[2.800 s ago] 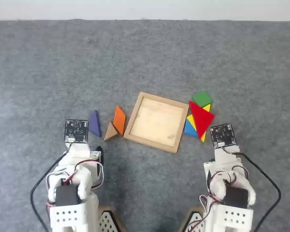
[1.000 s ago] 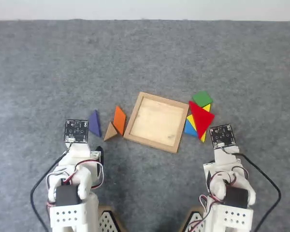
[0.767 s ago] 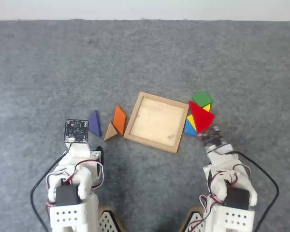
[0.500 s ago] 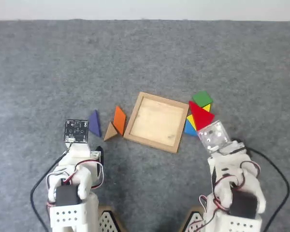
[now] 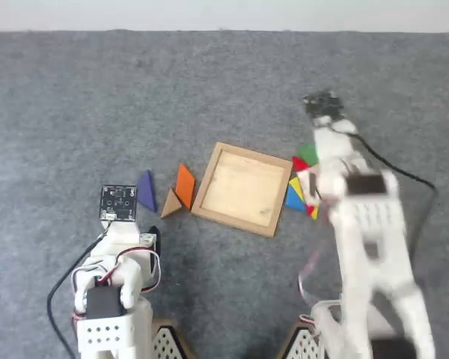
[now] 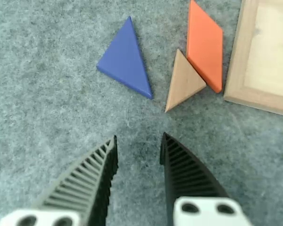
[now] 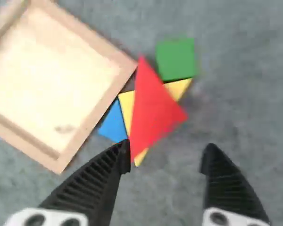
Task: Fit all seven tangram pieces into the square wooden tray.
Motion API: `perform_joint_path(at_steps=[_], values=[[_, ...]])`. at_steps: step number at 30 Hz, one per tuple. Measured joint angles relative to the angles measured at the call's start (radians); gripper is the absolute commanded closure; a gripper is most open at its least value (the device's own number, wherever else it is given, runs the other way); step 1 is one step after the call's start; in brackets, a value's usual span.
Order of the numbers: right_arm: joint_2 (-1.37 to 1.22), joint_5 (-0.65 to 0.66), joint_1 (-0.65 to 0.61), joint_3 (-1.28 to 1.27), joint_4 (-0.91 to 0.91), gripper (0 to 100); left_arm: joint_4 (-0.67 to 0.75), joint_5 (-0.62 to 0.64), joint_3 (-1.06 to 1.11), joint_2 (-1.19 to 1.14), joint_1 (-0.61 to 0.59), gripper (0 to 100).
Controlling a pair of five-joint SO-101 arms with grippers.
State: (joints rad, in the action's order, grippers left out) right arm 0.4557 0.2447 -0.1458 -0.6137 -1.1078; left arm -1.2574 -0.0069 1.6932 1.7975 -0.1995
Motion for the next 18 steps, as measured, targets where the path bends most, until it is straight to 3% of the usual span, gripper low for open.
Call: perform_joint_path(at_steps=[6,18], values=[[-0.405,-0.011,-0.023,0.117,0.089,63.3,0.0,0.0,0.0,0.0,0.0,85],[-0.598,-0.011,-0.035,0.144,0.183,63.4,0.0,0.0,0.0,0.0,0.0,85]])
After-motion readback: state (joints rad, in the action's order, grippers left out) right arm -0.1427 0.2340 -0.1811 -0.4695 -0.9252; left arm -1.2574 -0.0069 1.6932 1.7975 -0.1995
